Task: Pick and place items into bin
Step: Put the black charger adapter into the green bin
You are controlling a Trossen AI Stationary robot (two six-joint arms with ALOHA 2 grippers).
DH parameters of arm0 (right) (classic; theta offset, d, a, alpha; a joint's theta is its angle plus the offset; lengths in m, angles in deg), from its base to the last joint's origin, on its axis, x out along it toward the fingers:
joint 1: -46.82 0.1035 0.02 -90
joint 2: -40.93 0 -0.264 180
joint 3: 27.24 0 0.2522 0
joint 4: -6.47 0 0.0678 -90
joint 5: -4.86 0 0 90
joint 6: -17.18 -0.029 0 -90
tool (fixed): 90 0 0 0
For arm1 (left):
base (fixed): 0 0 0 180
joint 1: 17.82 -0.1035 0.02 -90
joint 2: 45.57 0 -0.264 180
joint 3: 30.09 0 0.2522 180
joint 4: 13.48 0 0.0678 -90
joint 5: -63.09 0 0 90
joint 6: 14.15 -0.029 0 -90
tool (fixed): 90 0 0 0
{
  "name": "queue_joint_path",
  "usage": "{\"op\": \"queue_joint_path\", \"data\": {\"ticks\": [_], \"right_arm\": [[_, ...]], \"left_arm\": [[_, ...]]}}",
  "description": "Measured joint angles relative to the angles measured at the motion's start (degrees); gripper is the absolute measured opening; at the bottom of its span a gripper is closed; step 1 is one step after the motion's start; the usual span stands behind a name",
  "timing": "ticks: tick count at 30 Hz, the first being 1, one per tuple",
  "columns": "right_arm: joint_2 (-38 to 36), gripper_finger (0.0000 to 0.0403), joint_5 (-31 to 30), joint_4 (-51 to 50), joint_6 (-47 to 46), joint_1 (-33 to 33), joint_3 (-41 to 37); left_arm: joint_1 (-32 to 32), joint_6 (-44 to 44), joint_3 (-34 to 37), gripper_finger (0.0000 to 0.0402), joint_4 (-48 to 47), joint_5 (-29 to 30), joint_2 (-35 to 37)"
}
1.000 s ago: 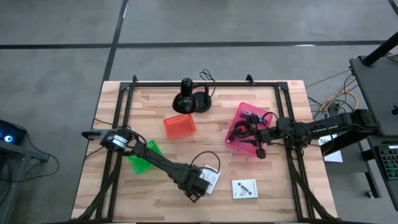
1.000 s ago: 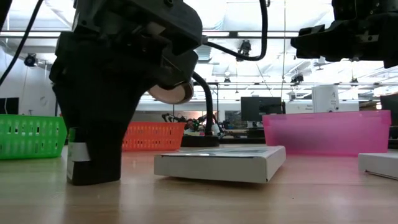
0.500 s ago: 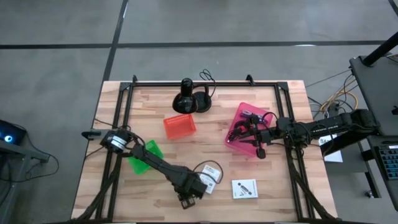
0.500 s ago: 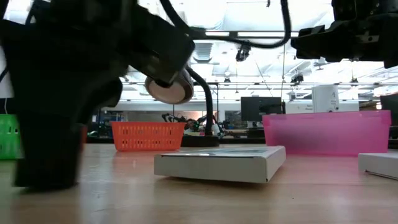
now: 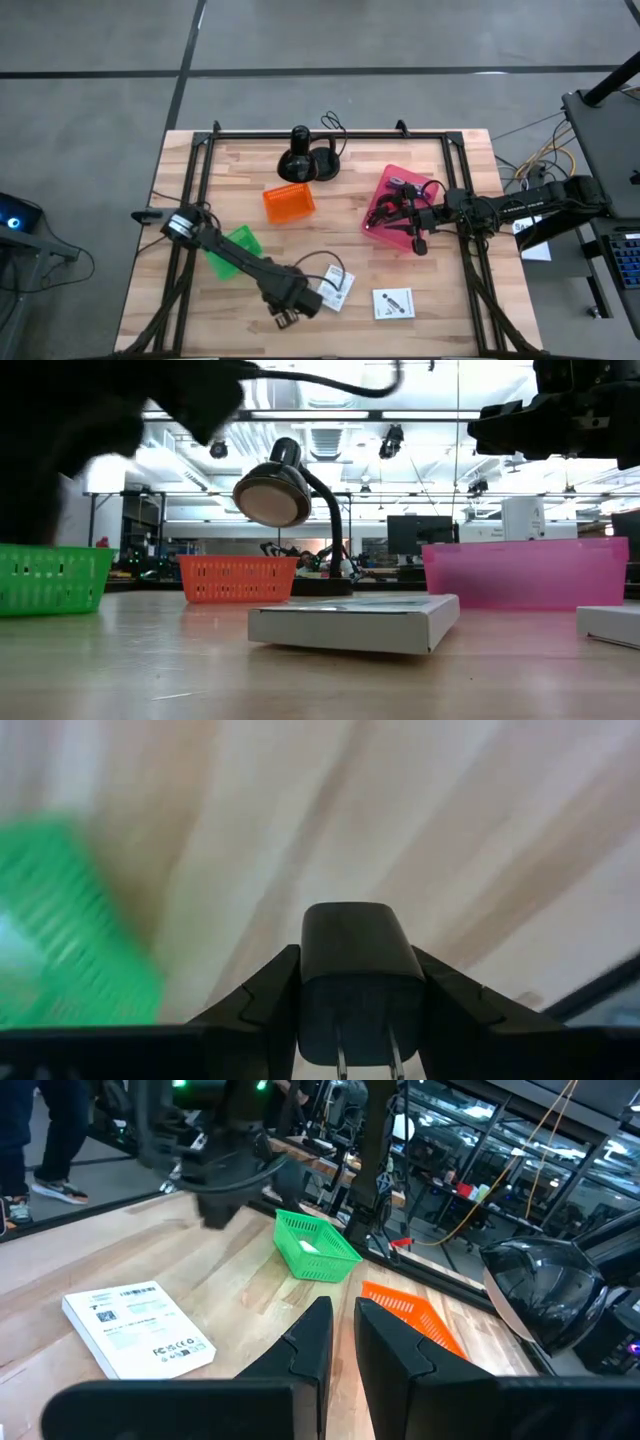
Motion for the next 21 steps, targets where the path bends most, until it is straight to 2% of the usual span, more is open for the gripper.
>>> {"op": "queue_joint_path", "data": {"ticks": [5,11,17,21], "right_arm": [[0.0,0.0036,0.0,0.0,0.0,0.0,0.0],[0.0,0.0036,0.0,0.0,0.0,0.0,0.0],[0.0,0.0036,0.0,0.0,0.0,0.0,0.0],[0.0,0.0036,0.0,0.0,0.0,0.0,0.0]], "left_arm": [[0.6,4.9,1.8,0.0133,-4.4,1.3,3.4],[0.4,8.6,6.2,0.0133,-5.1,7.8,9.4],[0.5,15.3,16.1,0.0133,-4.8,8.4,19.1],[0.7,18.5,24.6,0.0133,-0.3,8.6,25.3]]}}
